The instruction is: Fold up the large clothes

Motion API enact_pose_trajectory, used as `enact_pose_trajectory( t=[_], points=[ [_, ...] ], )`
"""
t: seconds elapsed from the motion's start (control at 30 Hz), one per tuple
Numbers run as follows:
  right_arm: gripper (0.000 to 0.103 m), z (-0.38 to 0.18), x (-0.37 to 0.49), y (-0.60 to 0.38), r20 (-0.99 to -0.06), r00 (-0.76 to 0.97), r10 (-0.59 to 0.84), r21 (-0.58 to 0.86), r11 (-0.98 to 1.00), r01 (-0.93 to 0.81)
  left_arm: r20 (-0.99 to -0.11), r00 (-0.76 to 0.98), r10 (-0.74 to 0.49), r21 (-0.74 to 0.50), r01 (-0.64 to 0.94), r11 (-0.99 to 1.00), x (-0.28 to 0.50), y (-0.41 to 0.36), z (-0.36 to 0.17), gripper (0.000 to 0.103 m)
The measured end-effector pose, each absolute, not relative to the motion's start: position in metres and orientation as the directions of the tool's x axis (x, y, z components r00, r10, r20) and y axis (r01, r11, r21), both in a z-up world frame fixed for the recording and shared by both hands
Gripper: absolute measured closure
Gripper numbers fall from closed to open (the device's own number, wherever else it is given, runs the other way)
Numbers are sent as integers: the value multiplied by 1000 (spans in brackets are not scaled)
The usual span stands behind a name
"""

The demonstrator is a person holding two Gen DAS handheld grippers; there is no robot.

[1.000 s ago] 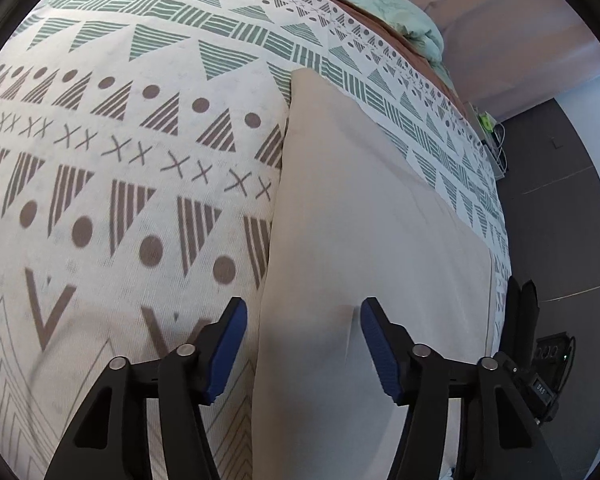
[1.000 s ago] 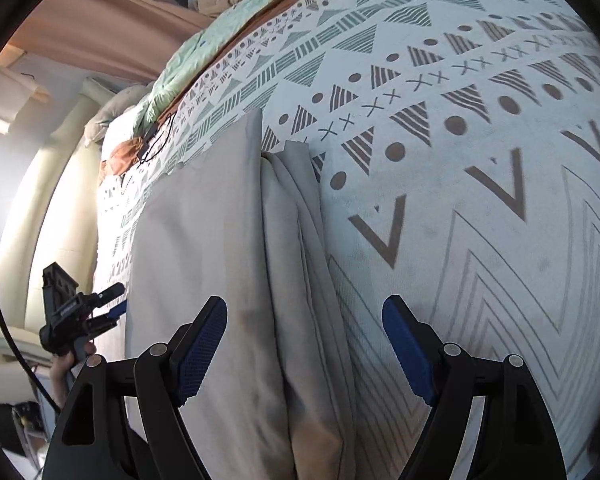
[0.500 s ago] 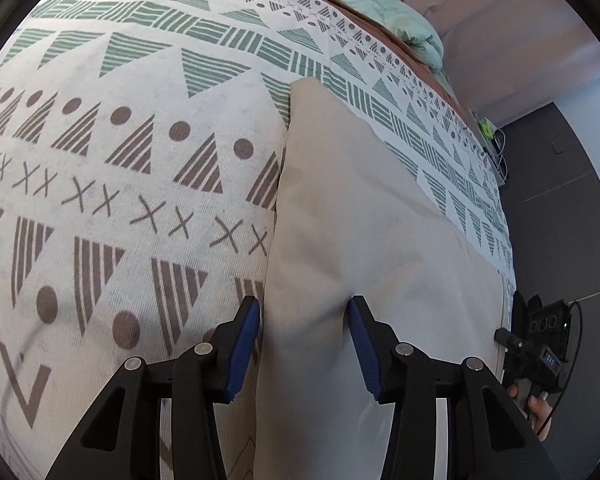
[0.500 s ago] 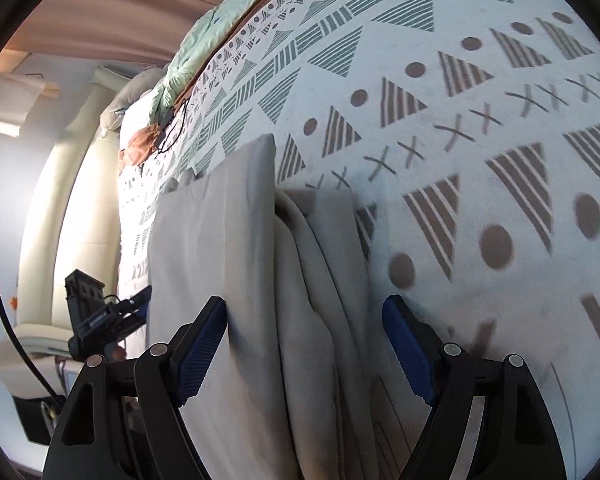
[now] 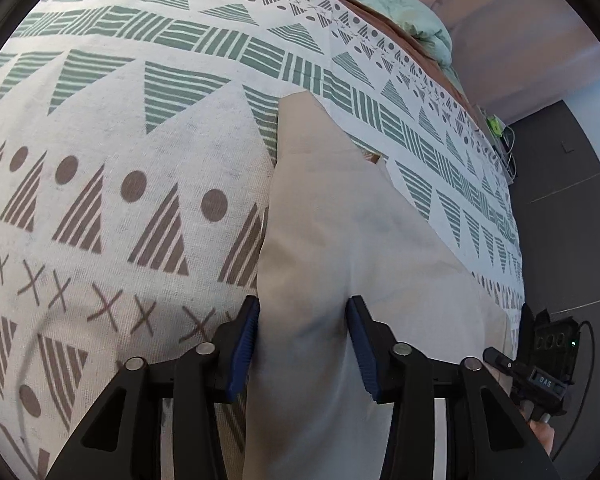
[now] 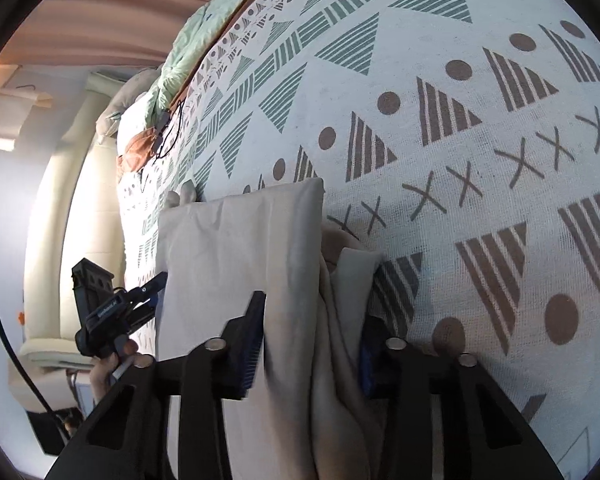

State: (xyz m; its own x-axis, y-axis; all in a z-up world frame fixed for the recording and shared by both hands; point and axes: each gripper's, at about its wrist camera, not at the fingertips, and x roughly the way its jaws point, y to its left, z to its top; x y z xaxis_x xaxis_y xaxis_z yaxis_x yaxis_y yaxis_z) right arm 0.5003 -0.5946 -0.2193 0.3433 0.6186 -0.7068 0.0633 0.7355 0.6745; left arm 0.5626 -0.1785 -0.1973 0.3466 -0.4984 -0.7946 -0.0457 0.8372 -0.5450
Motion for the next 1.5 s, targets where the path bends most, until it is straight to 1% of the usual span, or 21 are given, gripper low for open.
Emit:
enact_pose_trajectory(
  t=[0.03, 0.07, 0.1, 0.17, 0.27, 0.63, 0.93, 1.1, 1.2, 1.37, 1.5],
  points=[
    [75, -217, 498, -593, -712, 355, 606, 664, 746, 58, -801, 345, -489, -535, -45, 844, 562, -180, -196, 66],
    [80, -212, 495, -590, -713, 369, 596, 656, 753, 53, -806, 349, -478, -523, -43, 851, 561, -182, -193, 71],
    [81, -208, 493, -590, -712, 382, 590, 653, 755, 51, -807, 358, -469, -515, -39, 856, 559, -183, -188, 76],
    [83, -198, 486, -589, -704, 411, 580, 652, 757, 47, -800, 383, -462, -510, -27, 860, 554, -185, -177, 82],
    [85, -180, 473, -584, -691, 448, 568, 648, 761, 36, -777, 430, -461, -514, -10, 857, 542, -184, -155, 86],
    [86, -96, 403, -562, -626, 594, 506, 606, 794, -37, -669, 587, -455, -501, 96, 860, 473, -183, -59, 87],
    [86, -38, 334, -534, -559, 665, 496, 570, 812, -126, -564, 654, -505, -559, 147, 816, 410, -163, -2, 88],
    [86, -11, 297, -516, -514, 678, 525, 583, 794, -172, -498, 683, -534, -606, 166, 778, 374, -144, 21, 88],
    [86, 12, 274, -494, -491, 689, 534, 554, 801, -227, -463, 702, -541, -619, 180, 764, 356, -129, 37, 89],
    [86, 49, 241, -455, -453, 705, 545, 495, 812, -309, -402, 749, -527, -620, 201, 759, 327, -98, 69, 89],
    [87, 70, 224, -426, -427, 709, 561, 465, 809, -360, -377, 779, -500, -615, 193, 765, 308, -68, 91, 89]
  ],
)
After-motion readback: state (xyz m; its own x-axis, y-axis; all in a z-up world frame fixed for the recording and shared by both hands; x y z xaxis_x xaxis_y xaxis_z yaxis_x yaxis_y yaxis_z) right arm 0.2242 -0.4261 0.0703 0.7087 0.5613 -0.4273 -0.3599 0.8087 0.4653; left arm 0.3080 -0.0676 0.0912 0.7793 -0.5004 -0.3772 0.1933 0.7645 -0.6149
